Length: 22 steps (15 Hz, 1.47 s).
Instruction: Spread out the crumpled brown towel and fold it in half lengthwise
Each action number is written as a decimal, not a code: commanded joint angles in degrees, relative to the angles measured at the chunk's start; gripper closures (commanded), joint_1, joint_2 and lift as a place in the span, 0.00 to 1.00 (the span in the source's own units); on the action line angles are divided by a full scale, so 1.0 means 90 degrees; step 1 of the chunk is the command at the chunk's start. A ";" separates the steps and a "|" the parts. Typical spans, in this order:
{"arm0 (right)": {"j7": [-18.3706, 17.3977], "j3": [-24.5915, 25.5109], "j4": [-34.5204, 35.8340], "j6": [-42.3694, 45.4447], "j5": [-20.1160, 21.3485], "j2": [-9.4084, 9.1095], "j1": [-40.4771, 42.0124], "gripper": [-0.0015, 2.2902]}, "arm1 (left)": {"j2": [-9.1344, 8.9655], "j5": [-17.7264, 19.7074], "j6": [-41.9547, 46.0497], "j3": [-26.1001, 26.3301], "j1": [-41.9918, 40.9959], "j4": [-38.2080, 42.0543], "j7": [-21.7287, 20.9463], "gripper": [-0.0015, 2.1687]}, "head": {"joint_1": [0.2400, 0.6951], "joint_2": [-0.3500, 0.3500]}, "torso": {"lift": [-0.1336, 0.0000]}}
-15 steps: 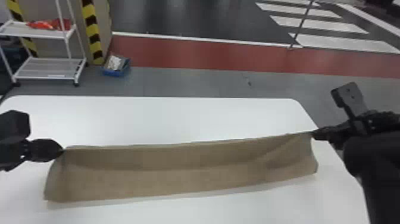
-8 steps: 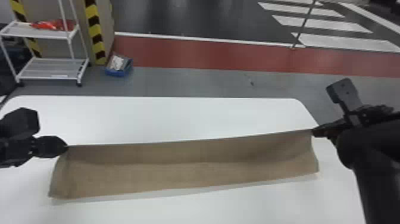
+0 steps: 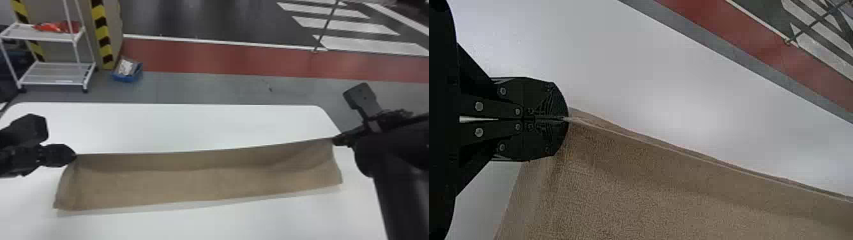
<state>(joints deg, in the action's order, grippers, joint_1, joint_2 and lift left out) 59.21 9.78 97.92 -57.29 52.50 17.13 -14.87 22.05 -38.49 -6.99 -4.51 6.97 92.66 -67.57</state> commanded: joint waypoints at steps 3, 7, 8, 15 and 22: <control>-0.0036 -0.0080 -0.0255 0.0022 0.0114 -0.0008 -0.0193 0.76 | 0.0001 0.0000 0.0019 -0.0007 0.0124 -0.0119 0.0027 0.98 | 1.00 0.25 | 0.07; -0.0241 -0.0237 -0.0353 0.0002 0.0192 -0.0067 -0.0193 0.47 | -0.0057 0.0107 0.0000 -0.0007 0.0104 -0.0119 0.0378 0.57 | 1.00 0.26 | 0.07; -0.0417 -0.0256 -0.0353 -0.0076 0.0182 -0.0126 -0.0213 0.18 | -0.0038 0.0215 0.0019 -0.0026 0.0046 -0.0119 0.0583 0.16 | 1.00 0.26 | 0.07; -0.0769 -0.0246 -0.0294 -0.0310 0.0124 -0.0194 -0.0174 0.02 | -0.0018 0.0478 0.0058 -0.0212 -0.0111 0.0066 0.0652 0.00 | 1.00 0.26 | 0.07; -0.0700 0.0056 -0.0030 -0.0662 -0.0111 -0.0194 0.0021 0.03 | -0.0038 0.1465 -0.0410 -0.1003 -0.0531 0.0564 0.0544 0.01 | 1.00 0.27 | 0.07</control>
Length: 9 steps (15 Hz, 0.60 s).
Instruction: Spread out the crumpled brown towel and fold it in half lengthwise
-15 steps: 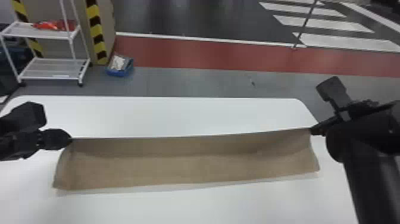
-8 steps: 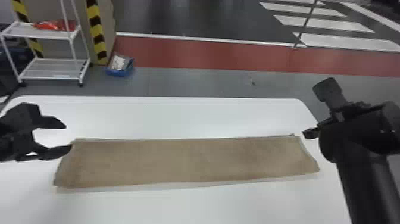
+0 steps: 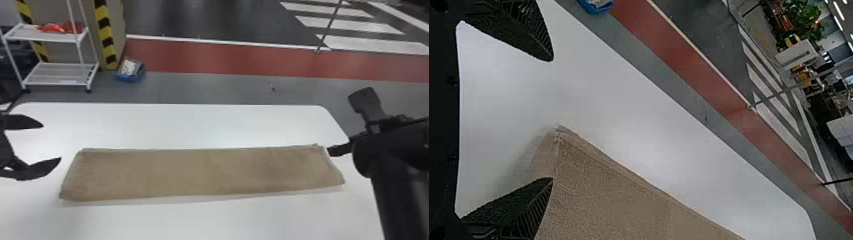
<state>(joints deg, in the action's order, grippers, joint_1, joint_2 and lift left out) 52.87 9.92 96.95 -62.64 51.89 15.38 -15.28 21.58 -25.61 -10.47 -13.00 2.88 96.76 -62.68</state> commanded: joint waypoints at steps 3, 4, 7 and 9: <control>0.0015 0.0080 0.0185 -0.0125 -0.0073 -0.0019 0.0135 0.03 | 0.0034 0.0062 -0.0004 -0.0196 -0.0184 0.0167 0.0002 0.01 | 1.00 0.28 | 0.07; 0.0015 0.0090 0.0204 -0.0145 -0.0073 -0.0029 0.0154 0.03 | 0.0034 0.0062 -0.0004 -0.0206 -0.0193 0.0177 -0.0037 0.01 | 1.00 0.28 | 0.07; 0.0025 0.0109 0.0282 -0.0223 -0.0073 -0.0029 0.0194 0.03 | 0.0044 0.0062 0.0015 -0.0226 -0.0203 0.0235 -0.0106 0.01 | 1.00 0.29 | 0.07; 0.0025 0.0109 0.0321 -0.0223 -0.0082 -0.0068 0.0213 0.03 | 0.0044 0.0062 0.0015 -0.0235 -0.0232 0.0265 -0.0115 0.01 | 1.00 0.29 | 0.07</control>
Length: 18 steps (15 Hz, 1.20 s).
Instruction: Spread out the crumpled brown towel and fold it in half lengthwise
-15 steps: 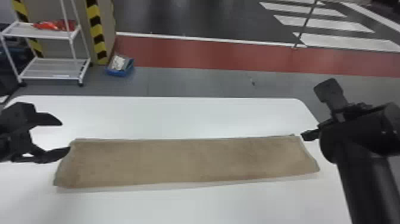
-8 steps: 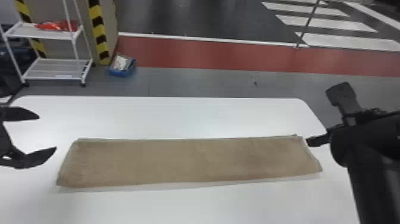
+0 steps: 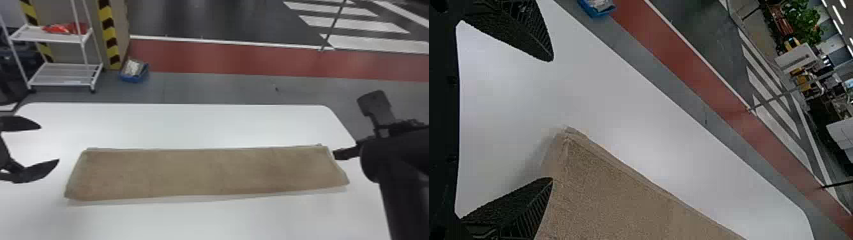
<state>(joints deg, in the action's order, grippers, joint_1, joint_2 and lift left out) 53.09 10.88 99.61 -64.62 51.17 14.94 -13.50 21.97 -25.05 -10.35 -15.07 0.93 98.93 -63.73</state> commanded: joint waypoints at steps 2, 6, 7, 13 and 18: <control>0.0000 0.0012 0.0026 -0.0004 -0.0012 -0.0029 0.0025 0.03 | 0.0010 -0.0010 -0.0018 -0.0005 -0.0026 0.0062 -0.0019 0.01 | 1.00 0.29 | 0.07; 0.0000 0.0012 0.0026 -0.0004 -0.0041 -0.0029 0.0044 0.03 | 0.0010 -0.0010 -0.0018 -0.0025 -0.0065 0.0141 -0.0039 0.01 | 1.00 0.29 | 0.07; 0.0000 0.0012 0.0026 -0.0004 -0.0041 -0.0029 0.0054 0.03 | 0.0010 -0.0010 0.0002 -0.0083 -0.0113 0.0160 -0.0058 0.01 | 1.00 0.29 | 0.07; 0.0000 0.0022 0.0084 -0.0043 -0.0071 -0.0039 0.0103 0.03 | -0.0010 -0.0010 -0.0018 -0.0162 -0.0270 0.0355 -0.0146 0.01 | 1.00 0.29 | 0.07; 0.0010 0.0022 0.0143 -0.0043 -0.0080 -0.0078 0.0162 0.03 | -0.0010 0.0000 -0.0018 -0.0191 -0.0348 0.0473 -0.0195 0.01 | 1.00 0.29 | 0.07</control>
